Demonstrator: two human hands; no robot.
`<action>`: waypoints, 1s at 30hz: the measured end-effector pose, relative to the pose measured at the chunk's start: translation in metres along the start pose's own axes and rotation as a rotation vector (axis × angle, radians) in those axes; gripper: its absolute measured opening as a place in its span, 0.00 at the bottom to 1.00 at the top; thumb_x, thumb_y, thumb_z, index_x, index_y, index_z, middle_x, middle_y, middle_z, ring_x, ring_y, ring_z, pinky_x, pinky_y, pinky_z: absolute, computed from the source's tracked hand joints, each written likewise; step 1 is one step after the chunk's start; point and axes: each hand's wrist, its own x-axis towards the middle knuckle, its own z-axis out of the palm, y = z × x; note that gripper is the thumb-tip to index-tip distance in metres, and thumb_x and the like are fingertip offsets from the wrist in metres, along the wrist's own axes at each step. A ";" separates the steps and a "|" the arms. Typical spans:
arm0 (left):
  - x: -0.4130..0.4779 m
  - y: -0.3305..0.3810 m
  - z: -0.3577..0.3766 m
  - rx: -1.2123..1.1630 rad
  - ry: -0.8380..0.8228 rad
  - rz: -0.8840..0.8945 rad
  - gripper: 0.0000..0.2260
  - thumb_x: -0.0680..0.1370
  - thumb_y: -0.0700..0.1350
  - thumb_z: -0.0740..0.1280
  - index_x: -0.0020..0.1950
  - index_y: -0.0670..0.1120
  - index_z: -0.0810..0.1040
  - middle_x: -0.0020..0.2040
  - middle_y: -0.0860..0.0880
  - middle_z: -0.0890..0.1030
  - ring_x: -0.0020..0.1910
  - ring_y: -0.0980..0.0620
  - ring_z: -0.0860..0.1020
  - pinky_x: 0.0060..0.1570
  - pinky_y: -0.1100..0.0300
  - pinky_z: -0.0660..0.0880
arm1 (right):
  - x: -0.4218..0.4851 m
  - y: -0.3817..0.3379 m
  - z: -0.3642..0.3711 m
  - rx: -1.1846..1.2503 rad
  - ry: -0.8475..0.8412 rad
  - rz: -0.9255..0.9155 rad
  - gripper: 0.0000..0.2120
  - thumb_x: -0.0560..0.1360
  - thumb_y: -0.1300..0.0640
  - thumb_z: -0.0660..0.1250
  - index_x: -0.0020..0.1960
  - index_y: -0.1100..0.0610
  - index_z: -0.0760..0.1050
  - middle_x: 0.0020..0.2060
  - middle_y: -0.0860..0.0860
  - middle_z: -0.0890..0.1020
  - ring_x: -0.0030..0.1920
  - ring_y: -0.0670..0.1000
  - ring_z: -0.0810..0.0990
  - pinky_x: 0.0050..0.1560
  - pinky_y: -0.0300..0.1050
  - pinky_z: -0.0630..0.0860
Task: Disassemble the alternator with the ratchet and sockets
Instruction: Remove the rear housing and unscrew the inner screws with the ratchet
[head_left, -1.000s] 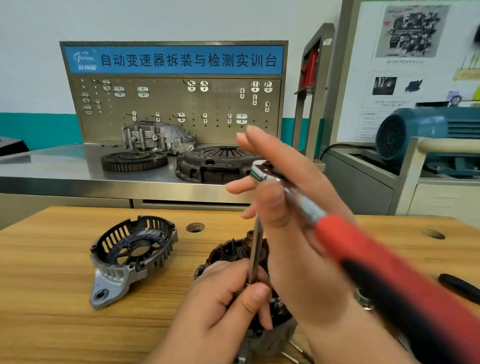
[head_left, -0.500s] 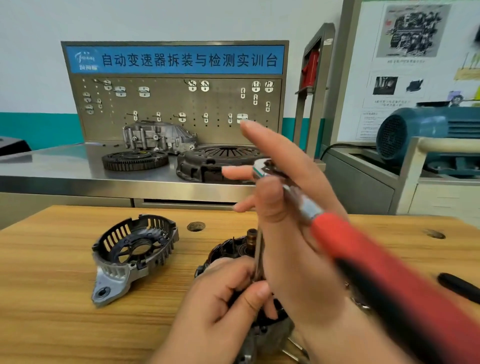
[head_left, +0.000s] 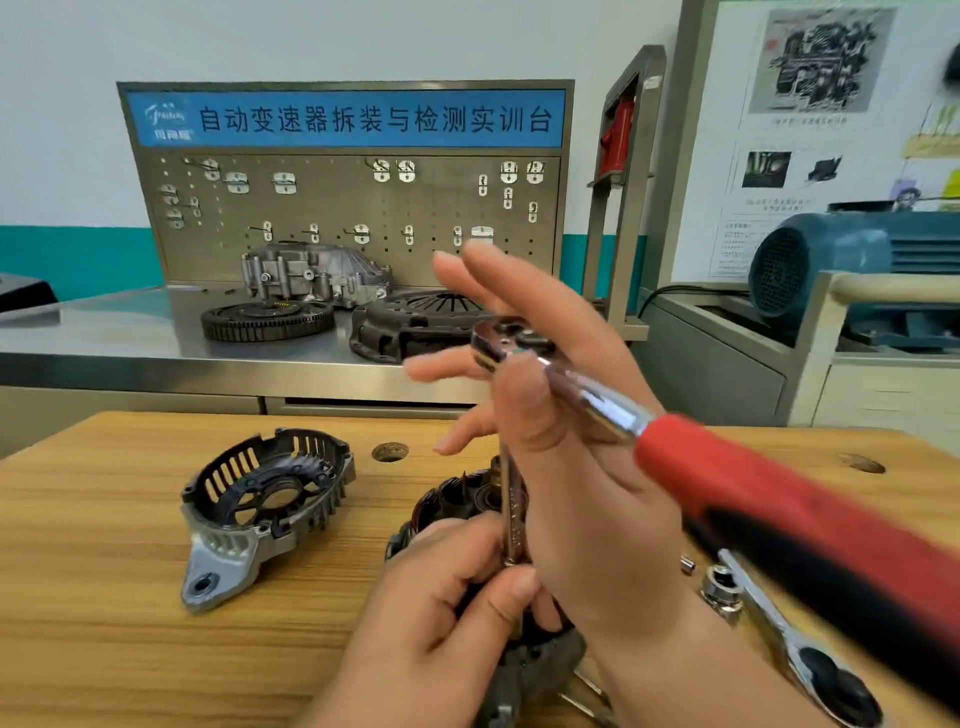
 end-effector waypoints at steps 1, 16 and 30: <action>0.000 0.001 0.000 0.025 -0.041 0.037 0.12 0.72 0.59 0.62 0.49 0.59 0.80 0.44 0.57 0.84 0.47 0.54 0.80 0.46 0.55 0.75 | 0.013 -0.001 0.008 -0.036 -0.099 0.151 0.64 0.52 0.14 0.31 0.56 0.62 0.75 0.56 0.60 0.78 0.56 0.64 0.79 0.40 0.37 0.78; 0.000 0.009 0.000 0.062 -0.050 0.021 0.12 0.72 0.59 0.59 0.47 0.56 0.78 0.37 0.58 0.81 0.43 0.52 0.78 0.46 0.55 0.71 | 0.010 0.004 0.011 0.171 0.285 -0.155 0.15 0.78 0.41 0.58 0.58 0.46 0.77 0.54 0.41 0.82 0.48 0.43 0.83 0.42 0.37 0.78; 0.003 0.006 -0.002 0.051 -0.084 0.049 0.12 0.75 0.57 0.58 0.44 0.52 0.77 0.33 0.57 0.79 0.39 0.50 0.77 0.44 0.56 0.67 | 0.014 0.015 -0.007 -0.359 -0.081 0.174 0.60 0.53 0.15 0.29 0.48 0.63 0.71 0.48 0.60 0.76 0.54 0.59 0.81 0.29 0.30 0.71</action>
